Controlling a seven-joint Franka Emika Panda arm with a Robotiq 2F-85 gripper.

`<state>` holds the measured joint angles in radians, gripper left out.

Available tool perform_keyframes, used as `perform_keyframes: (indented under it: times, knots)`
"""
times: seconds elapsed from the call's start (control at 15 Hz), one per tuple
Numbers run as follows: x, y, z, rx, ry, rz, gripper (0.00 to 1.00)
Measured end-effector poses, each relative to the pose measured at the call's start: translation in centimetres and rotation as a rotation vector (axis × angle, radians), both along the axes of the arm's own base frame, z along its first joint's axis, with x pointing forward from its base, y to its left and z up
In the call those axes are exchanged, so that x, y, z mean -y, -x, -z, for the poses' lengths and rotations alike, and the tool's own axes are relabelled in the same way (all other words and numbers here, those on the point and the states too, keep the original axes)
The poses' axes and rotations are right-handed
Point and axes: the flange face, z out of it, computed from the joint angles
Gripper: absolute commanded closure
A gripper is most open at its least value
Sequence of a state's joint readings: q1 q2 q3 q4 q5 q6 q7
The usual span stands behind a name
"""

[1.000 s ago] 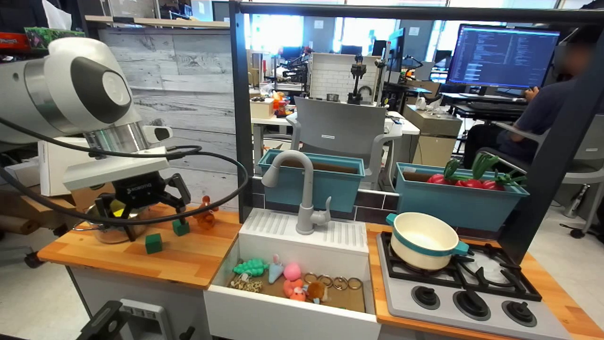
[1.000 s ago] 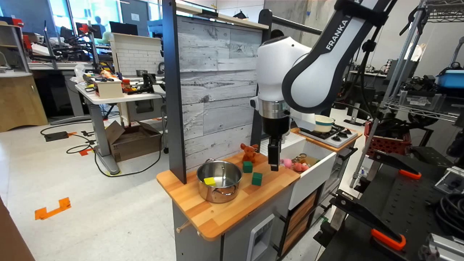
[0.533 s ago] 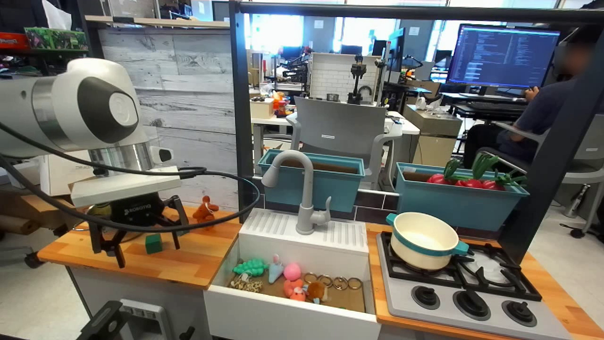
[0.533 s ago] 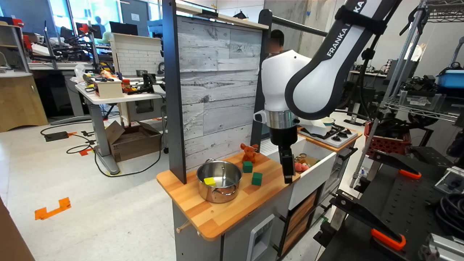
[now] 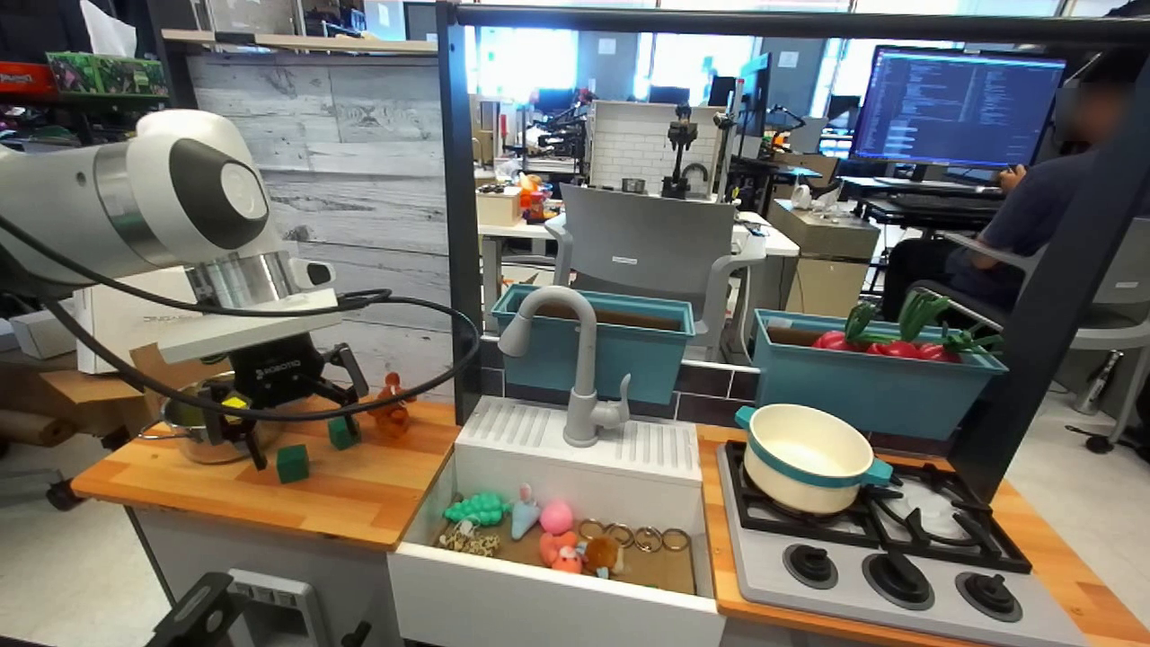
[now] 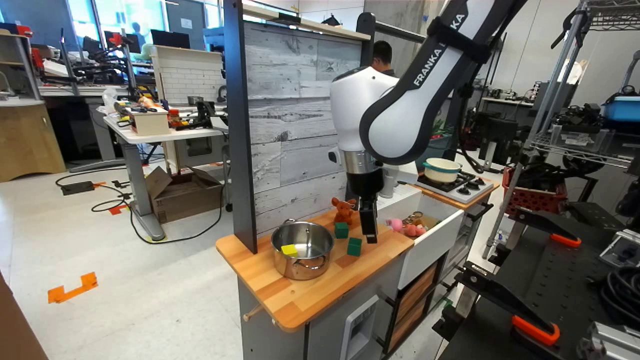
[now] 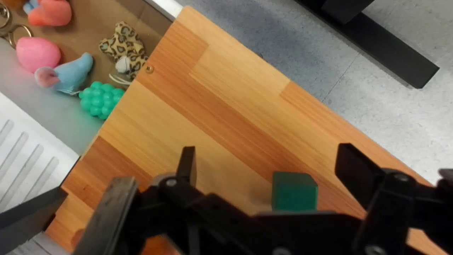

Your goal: Pick up the green block at the front of the counter and put it in the sink

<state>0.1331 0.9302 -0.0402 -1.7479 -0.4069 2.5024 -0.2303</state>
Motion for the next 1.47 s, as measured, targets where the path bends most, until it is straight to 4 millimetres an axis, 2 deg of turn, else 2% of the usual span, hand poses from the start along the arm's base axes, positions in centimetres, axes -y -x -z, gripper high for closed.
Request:
perform_keyframes:
  times: [0.2,0.33,0.8,1.2,1.27,1.33,1.47]
  knots:
    - [-2.1,-0.6,0.0,-0.018,0.023,-0.02,0.0]
    - [-2.7,-0.4,0.8,-0.049,0.042,-0.025,0.0]
    - [-2.3,-0.5,4.7,-0.102,0.081,-0.009,0.0]
    - [-3.9,-2.5,3.7,-0.01,0.057,0.006,0.0]
    - [-4.1,-2.5,3.7,-0.009,0.057,0.003,0.25]
    - [-4.1,-2.5,3.7,-0.01,0.058,0.002,0.26]
    - [-4.0,-2.3,4.1,-0.017,0.061,0.003,0.42]
